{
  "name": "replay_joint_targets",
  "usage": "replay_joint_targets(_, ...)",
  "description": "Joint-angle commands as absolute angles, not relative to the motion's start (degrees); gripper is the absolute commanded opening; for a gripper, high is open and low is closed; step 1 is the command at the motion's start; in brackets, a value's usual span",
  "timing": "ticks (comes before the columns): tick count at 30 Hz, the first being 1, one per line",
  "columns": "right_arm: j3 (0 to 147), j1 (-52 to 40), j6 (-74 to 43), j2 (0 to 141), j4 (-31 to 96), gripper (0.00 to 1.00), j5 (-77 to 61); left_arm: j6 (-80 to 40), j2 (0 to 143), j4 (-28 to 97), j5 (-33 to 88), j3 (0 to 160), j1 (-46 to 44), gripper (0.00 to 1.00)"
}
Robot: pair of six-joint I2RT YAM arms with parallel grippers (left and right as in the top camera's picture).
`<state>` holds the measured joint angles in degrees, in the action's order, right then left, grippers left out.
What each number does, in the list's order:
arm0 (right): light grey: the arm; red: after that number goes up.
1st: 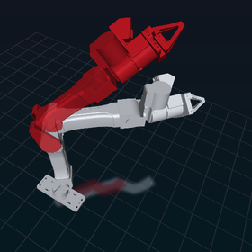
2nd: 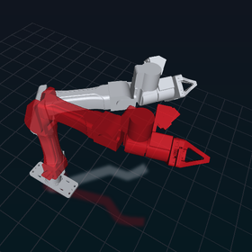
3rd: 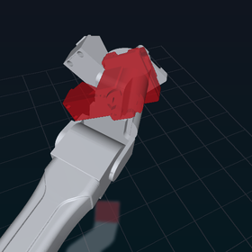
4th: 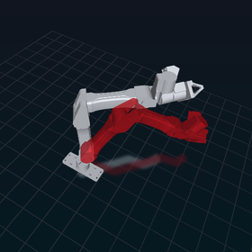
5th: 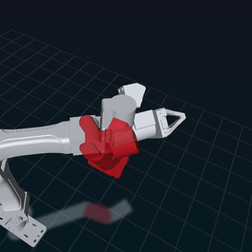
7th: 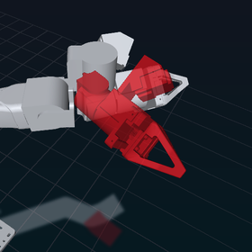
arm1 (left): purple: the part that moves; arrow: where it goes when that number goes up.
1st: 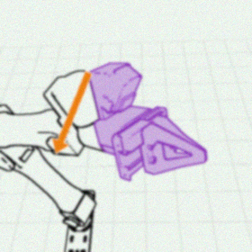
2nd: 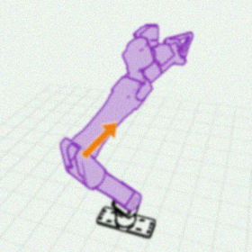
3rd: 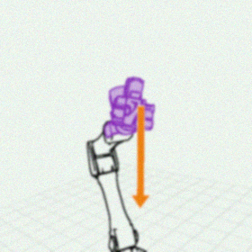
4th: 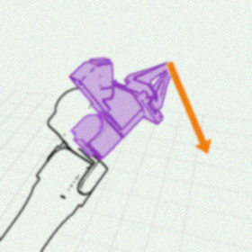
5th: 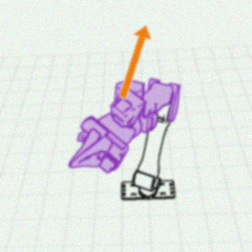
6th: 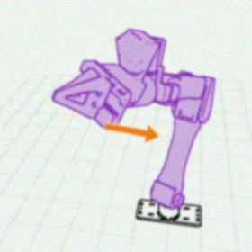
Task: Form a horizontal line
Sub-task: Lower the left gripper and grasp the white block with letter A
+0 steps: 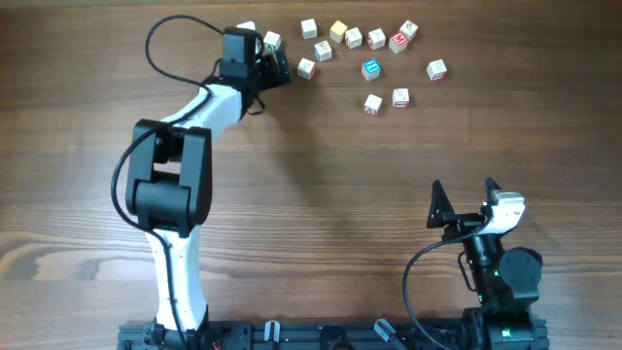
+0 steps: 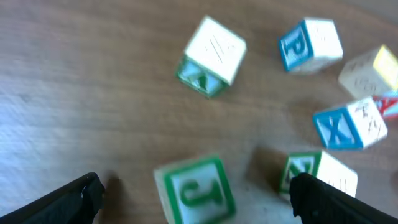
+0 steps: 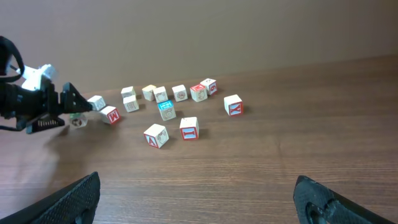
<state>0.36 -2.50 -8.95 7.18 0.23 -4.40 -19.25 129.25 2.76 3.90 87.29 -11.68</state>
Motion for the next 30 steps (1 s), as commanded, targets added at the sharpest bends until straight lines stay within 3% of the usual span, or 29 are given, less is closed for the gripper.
replay_joint_targets(1,0.4,-2.2,-9.0,7.0,0.1,1.00,-3.4,-20.0,130.2,5.4,2.2,88.2,-12.6,1.00)
replay_joint_targets(10,0.4,-2.2,-9.0,7.0,0.1,1.00,-3.4,-20.0,130.2,6.0,0.1,88.1,-12.6,0.96)
replay_joint_targets(30,0.4,-2.2,-9.0,7.0,0.1,1.00,-3.4,-20.2,135.2,1.0,-2.7,88.1,-12.6,1.00)
